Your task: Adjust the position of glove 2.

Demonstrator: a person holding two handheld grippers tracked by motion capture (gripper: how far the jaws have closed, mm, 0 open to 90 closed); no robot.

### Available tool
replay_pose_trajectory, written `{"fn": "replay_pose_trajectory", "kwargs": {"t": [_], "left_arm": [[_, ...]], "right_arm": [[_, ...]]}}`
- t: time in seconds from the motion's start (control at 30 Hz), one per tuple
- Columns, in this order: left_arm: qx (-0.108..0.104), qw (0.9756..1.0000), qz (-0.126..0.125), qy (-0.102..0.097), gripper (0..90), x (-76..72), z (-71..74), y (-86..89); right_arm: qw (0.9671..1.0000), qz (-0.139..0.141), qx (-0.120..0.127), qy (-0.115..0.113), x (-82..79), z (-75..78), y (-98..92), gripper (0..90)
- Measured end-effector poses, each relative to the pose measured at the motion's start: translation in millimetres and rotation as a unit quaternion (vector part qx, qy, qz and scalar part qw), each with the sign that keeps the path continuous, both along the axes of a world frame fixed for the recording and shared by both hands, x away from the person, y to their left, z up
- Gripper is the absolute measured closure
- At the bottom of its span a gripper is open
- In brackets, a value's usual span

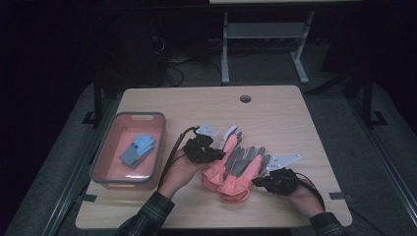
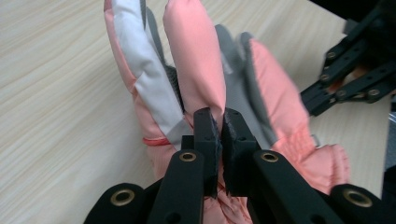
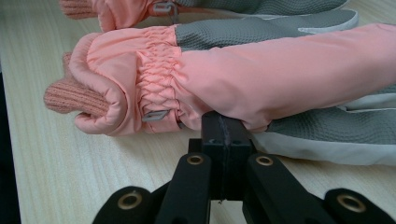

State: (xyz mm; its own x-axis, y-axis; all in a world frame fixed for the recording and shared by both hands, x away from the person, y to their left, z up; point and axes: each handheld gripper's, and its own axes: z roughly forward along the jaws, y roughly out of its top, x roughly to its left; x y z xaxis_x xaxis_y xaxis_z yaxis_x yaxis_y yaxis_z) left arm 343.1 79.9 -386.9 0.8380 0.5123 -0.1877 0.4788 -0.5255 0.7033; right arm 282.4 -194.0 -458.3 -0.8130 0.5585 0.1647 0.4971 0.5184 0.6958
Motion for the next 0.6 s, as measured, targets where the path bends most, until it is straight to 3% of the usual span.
{"fn": "replay_pose_trajectory", "kwargs": {"t": [0.27,0.6], "left_arm": [[-0.013,0.9997,-0.020,0.006,84.5,-4.9,0.4,-11.7],[-0.008,0.9979,-0.063,0.016,85.2,-12.3,-6.5,-30.5]], "right_arm": [[1.0000,-0.001,0.001,-0.004,1.0,-0.3,1.9,90.0],[0.9999,0.012,-0.001,-0.004,1.6,-1.3,17.8,90.0]]}}
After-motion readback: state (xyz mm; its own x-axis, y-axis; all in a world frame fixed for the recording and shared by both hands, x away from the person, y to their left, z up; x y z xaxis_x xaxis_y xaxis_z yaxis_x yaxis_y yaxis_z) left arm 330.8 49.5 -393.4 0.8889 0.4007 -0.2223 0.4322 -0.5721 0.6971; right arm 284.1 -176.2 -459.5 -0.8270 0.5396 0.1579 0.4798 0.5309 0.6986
